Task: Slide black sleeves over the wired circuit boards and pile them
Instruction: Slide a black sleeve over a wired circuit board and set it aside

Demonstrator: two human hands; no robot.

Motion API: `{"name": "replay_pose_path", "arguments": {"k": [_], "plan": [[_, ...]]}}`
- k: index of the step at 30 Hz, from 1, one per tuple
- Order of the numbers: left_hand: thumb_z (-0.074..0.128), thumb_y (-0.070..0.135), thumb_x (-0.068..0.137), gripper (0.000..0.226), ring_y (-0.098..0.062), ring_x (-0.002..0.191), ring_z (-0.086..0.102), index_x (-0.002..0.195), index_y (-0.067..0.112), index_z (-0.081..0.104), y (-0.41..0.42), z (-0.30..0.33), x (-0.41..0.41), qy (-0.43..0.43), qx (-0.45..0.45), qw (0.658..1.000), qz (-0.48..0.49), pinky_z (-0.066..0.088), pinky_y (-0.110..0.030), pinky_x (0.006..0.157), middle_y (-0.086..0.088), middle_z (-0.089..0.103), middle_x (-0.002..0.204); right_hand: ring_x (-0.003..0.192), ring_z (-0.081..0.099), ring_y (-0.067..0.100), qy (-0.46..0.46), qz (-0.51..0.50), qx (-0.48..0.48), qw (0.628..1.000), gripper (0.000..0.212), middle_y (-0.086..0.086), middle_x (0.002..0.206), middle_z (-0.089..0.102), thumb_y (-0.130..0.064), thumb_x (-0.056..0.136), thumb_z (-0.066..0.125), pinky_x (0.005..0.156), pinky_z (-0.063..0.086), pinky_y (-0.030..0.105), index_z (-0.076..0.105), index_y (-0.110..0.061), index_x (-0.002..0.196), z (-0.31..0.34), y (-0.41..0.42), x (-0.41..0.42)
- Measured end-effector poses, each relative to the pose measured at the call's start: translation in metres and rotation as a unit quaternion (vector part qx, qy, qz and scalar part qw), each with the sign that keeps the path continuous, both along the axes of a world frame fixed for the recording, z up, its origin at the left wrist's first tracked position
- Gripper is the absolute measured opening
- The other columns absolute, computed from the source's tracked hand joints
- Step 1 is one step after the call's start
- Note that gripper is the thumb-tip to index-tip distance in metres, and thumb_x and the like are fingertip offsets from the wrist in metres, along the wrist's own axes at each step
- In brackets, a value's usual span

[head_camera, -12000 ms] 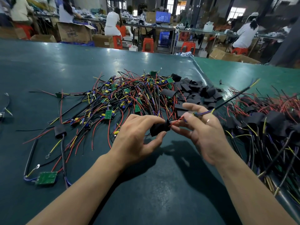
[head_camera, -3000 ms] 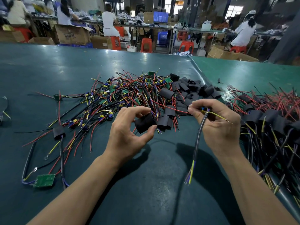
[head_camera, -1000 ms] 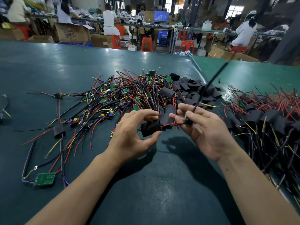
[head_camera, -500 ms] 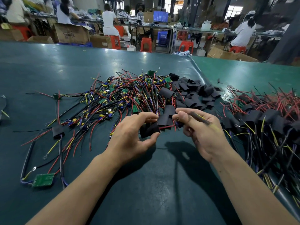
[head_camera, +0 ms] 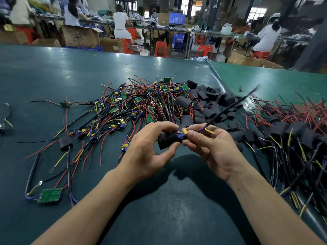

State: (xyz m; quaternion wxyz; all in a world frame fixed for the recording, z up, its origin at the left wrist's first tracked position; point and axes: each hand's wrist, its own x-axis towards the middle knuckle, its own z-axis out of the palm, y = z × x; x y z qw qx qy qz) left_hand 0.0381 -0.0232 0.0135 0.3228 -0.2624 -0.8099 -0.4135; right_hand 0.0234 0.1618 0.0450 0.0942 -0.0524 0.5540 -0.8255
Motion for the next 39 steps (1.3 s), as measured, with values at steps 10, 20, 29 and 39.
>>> {"name": "replay_pose_path", "arguments": {"k": [10,20,29,39], "plan": [[0.078,0.011,0.082,0.035,-0.015,0.099,0.069,0.114,0.012,0.063,0.002,-0.003,-0.001,-0.011,0.075,0.996,-0.036,0.056,-0.039,0.085,0.002,0.070,0.106,0.079,0.070,0.016,0.148,-0.034,0.088,0.984,0.010,0.007,0.081,0.074,-0.013,0.060,0.079,0.076,0.054,0.023,0.075,-0.013,0.069,-0.009,-0.009,0.003],[0.079,0.009,0.082,0.041,-0.009,0.103,0.069,0.117,0.019,0.060,0.003,-0.002,0.001,0.017,0.059,0.998,-0.016,0.055,-0.029,0.088,0.004,0.071,0.110,0.079,0.071,0.017,0.112,-0.031,0.096,0.989,0.009,0.009,0.083,0.076,-0.010,0.072,0.074,0.070,0.057,0.025,0.078,-0.015,0.079,-0.006,-0.009,0.005],[0.079,0.001,0.080,0.046,-0.001,0.112,0.065,0.121,0.008,0.060,0.003,0.000,0.002,0.005,0.061,0.998,0.007,0.051,-0.022,0.096,0.004,0.070,0.116,0.086,0.070,0.020,0.108,-0.040,0.088,0.989,0.011,0.013,0.090,0.076,-0.012,0.084,0.068,0.085,0.058,0.035,0.061,-0.011,0.092,-0.008,-0.019,0.011],[0.082,0.001,0.076,0.051,0.000,0.111,0.065,0.122,0.009,0.061,0.004,-0.001,0.004,-0.003,0.046,0.999,-0.005,0.046,-0.015,0.098,0.002,0.072,0.114,0.074,0.070,0.018,0.076,-0.049,0.052,0.995,0.022,0.007,0.075,0.073,-0.018,0.061,0.078,0.072,0.059,0.027,0.068,-0.007,0.078,-0.011,-0.014,0.006]]}}
